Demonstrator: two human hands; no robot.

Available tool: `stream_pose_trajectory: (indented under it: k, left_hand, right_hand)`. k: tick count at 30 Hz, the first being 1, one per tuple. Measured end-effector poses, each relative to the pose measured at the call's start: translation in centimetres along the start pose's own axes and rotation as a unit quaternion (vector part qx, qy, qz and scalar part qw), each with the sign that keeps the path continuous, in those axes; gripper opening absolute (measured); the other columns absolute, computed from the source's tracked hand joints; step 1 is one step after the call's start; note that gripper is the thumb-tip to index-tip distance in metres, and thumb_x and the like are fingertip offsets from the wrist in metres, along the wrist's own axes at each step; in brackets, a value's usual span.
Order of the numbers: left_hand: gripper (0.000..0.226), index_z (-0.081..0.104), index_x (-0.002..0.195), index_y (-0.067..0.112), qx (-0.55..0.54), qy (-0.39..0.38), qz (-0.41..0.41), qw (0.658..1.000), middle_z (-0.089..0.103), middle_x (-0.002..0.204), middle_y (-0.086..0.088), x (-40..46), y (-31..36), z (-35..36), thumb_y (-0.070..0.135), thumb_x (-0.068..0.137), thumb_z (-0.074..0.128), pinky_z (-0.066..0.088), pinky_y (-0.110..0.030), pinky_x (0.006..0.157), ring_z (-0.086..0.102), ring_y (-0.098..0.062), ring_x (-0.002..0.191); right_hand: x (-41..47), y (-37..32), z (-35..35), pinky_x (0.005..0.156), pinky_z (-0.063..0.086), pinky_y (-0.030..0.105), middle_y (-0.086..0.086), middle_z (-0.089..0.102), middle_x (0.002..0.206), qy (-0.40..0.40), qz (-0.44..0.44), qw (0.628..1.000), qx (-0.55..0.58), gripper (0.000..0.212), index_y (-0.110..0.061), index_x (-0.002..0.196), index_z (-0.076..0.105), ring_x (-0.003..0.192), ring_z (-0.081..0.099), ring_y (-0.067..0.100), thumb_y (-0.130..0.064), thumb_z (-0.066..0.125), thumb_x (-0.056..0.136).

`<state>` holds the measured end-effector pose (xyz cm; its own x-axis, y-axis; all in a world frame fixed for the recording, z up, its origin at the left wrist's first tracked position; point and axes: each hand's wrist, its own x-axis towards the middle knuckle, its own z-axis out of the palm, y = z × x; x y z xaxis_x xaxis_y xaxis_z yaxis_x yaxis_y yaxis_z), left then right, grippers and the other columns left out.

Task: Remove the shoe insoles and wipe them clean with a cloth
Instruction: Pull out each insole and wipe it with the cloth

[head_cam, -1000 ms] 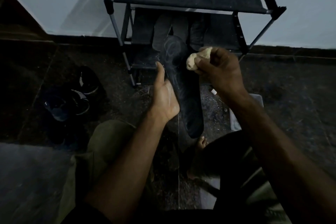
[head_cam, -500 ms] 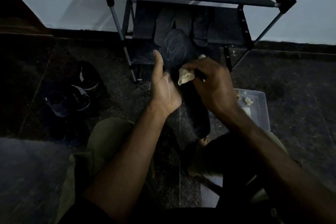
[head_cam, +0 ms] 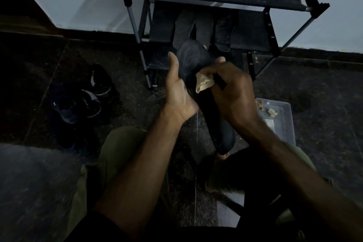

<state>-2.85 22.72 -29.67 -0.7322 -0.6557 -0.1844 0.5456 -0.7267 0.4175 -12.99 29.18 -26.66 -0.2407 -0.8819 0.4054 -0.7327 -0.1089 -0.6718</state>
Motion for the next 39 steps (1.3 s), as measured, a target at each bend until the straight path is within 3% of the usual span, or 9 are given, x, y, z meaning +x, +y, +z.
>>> stream_pose_trajectory:
  k: [5, 11, 15, 17, 21, 25, 30, 35, 39]
  left_hand:
    - [0.082, 0.052, 0.134, 0.009, -0.019, 0.002, 0.002, 1.000, 0.046, 0.141, -0.025, 0.3, 0.2, -0.1, 0.073, 0.092, 0.023, 0.028, -0.047, 0.116, 0.041, -0.037, 0.136]
    - [0.077, 0.050, 0.133, 0.012, -0.043, 0.022, -0.019, 0.999, 0.054, 0.117, -0.023, 0.1, 0.7, -0.4, 0.072, 0.092, 0.024, 0.028, -0.050, 0.114, 0.042, -0.042, 0.126]
    - [0.081, 0.072, 0.106, 0.005, 0.009, 0.035, -0.041, 0.999, 0.065, 0.113, -0.020, -0.1, 0.8, 0.5, 0.070, 0.094, 0.026, 0.043, -0.045, 0.102, 0.060, -0.032, 0.111]
    - [0.076, 0.066, 0.115, 0.007, 0.022, 0.037, -0.029, 0.999, 0.068, 0.113, -0.017, -0.1, 0.8, 0.9, 0.067, 0.096, 0.024, 0.047, -0.044, 0.098, 0.064, -0.029, 0.106]
    - [0.078, 0.038, 0.143, 0.009, -0.027, -0.001, -0.027, 0.999, 0.052, 0.133, -0.022, -0.1, 1.3, 0.7, 0.068, 0.096, 0.017, 0.035, -0.049, 0.111, 0.049, -0.034, 0.128]
    - [0.074, 0.048, 0.132, 0.007, -0.044, -0.017, -0.036, 0.998, 0.056, 0.124, -0.023, -0.3, 1.6, 0.2, 0.066, 0.096, 0.020, 0.033, -0.050, 0.111, 0.049, -0.038, 0.123]
    - [0.075, 0.069, 0.112, 0.004, -0.002, -0.012, -0.033, 0.999, 0.060, 0.122, -0.022, -0.1, 1.3, 0.9, 0.061, 0.098, 0.022, 0.035, -0.047, 0.111, 0.053, -0.034, 0.119]
    - [0.072, 0.046, 0.138, 0.010, 0.004, -0.016, -0.038, 0.999, 0.043, 0.146, -0.022, -0.2, 1.4, 0.7, 0.063, 0.097, 0.019, 0.026, -0.048, 0.117, 0.037, -0.036, 0.139]
    - [0.069, 0.053, 0.131, 0.006, 0.016, -0.025, -0.045, 0.999, 0.039, 0.148, -0.019, -0.3, 1.4, 0.5, 0.061, 0.096, 0.029, 0.014, -0.047, 0.121, 0.038, -0.035, 0.135]
  right_hand:
    - [0.4, -0.6, 1.2, 0.076, 0.053, 0.032, 0.006, 0.069, 0.095, 0.020, -0.026, 0.999, -0.032, 0.020, -0.007, 0.100, 0.071, 0.087, 0.064, 0.016, -0.002, 0.063, 0.083]
    - [-1.5, -0.9, 1.4, 0.076, 0.051, 0.031, 0.010, 0.069, 0.097, -0.061, -0.109, 0.990, -0.068, 0.019, -0.004, 0.096, 0.072, 0.090, 0.064, 0.022, 0.005, 0.062, 0.082]
    - [1.0, 0.2, 0.1, 0.069, 0.052, 0.044, 0.012, 0.068, 0.098, -0.026, -0.087, 0.984, -0.150, 0.026, -0.004, 0.099, 0.071, 0.083, 0.064, 0.029, -0.003, 0.049, 0.085]
    - [1.9, 0.5, -0.1, 0.070, 0.049, 0.046, 0.009, 0.069, 0.094, 0.006, -0.077, 0.976, -0.203, 0.024, -0.010, 0.099, 0.071, 0.078, 0.064, 0.029, -0.002, 0.053, 0.085]
    - [0.1, -0.9, 0.6, 0.072, 0.046, 0.042, 0.005, 0.072, 0.095, -0.001, -0.087, 0.983, -0.161, 0.024, -0.012, 0.097, 0.072, 0.078, 0.064, 0.024, 0.000, 0.060, 0.079]
    - [-1.6, -1.2, 0.4, 0.073, 0.048, 0.042, 0.001, 0.073, 0.099, -0.042, -0.136, 0.982, -0.123, 0.025, -0.013, 0.095, 0.074, 0.089, 0.067, 0.019, 0.003, 0.067, 0.077]
    - [1.0, 0.4, -1.0, 0.068, 0.050, 0.051, 0.008, 0.070, 0.093, 0.031, -0.082, 0.983, -0.164, 0.021, -0.011, 0.095, 0.073, 0.079, 0.066, 0.026, -0.001, 0.059, 0.083]
    - [0.7, -1.0, 0.4, 0.071, 0.051, 0.052, 0.008, 0.070, 0.094, 0.010, -0.067, 0.990, -0.123, 0.030, -0.010, 0.099, 0.073, 0.083, 0.065, 0.027, -0.010, 0.049, 0.082]
    - [-0.9, -1.5, 0.9, 0.068, 0.050, 0.050, 0.011, 0.066, 0.095, -0.020, -0.081, 0.988, -0.133, 0.028, -0.010, 0.105, 0.073, 0.082, 0.063, 0.028, -0.009, 0.057, 0.082]
